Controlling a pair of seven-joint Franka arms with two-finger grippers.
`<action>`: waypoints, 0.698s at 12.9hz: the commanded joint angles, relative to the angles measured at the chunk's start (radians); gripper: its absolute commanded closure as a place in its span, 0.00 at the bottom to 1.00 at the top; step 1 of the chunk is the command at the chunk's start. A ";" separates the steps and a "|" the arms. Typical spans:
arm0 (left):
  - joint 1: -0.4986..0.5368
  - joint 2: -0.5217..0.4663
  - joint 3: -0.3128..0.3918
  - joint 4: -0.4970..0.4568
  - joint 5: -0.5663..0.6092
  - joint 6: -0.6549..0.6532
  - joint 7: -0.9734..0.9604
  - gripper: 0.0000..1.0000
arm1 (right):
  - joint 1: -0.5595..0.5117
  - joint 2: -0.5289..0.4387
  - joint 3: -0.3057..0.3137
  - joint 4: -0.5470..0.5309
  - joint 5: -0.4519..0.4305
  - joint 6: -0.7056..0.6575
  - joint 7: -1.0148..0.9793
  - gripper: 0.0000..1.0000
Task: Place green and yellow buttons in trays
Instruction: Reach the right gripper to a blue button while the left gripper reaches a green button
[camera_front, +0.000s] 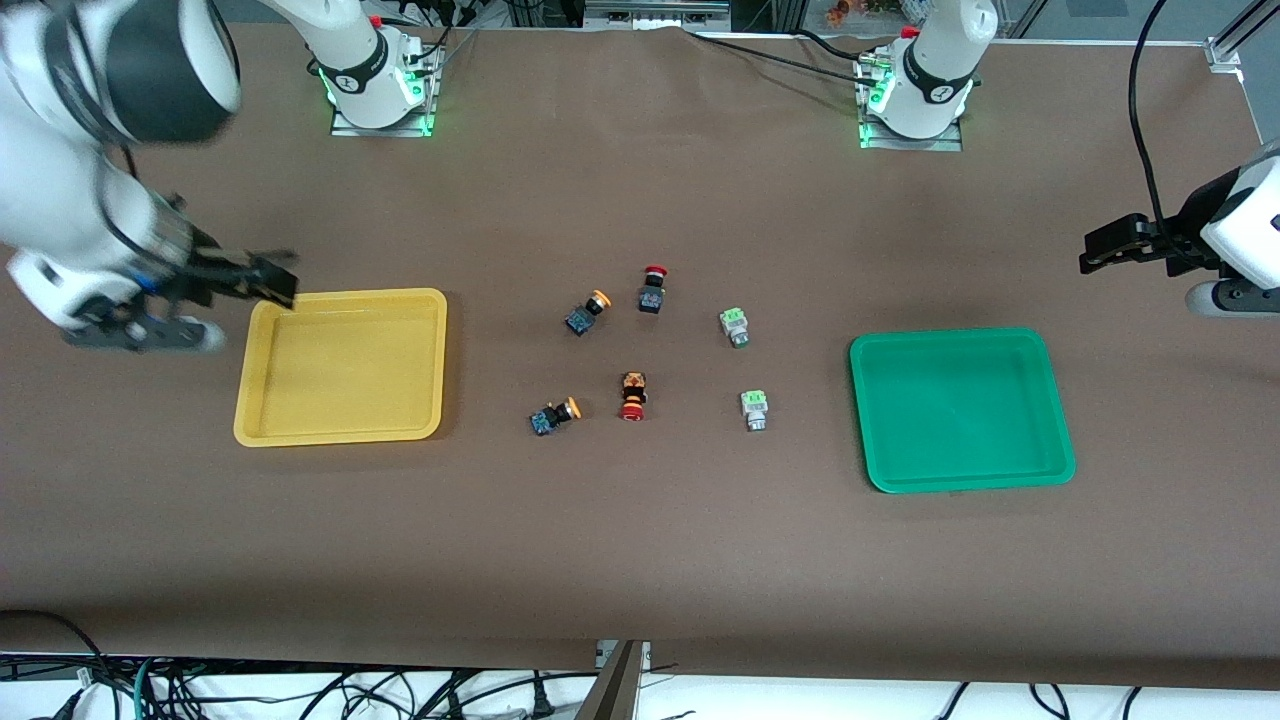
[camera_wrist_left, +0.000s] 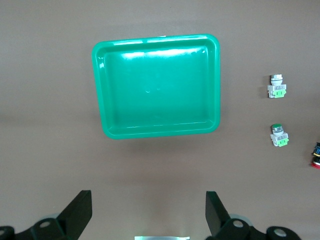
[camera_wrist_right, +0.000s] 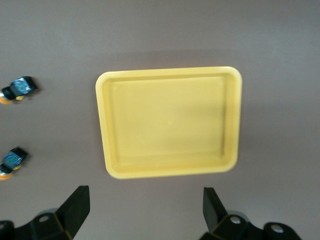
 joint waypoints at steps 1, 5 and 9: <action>0.001 0.022 0.003 0.036 -0.021 -0.011 -0.006 0.00 | 0.082 0.113 0.010 0.045 0.027 0.096 0.060 0.00; -0.017 0.036 -0.018 0.019 -0.047 -0.009 -0.100 0.00 | 0.146 0.364 0.041 0.136 0.238 0.400 0.535 0.01; -0.036 0.148 -0.104 0.007 -0.124 0.087 -0.228 0.00 | 0.205 0.518 0.049 0.170 0.299 0.558 0.872 0.01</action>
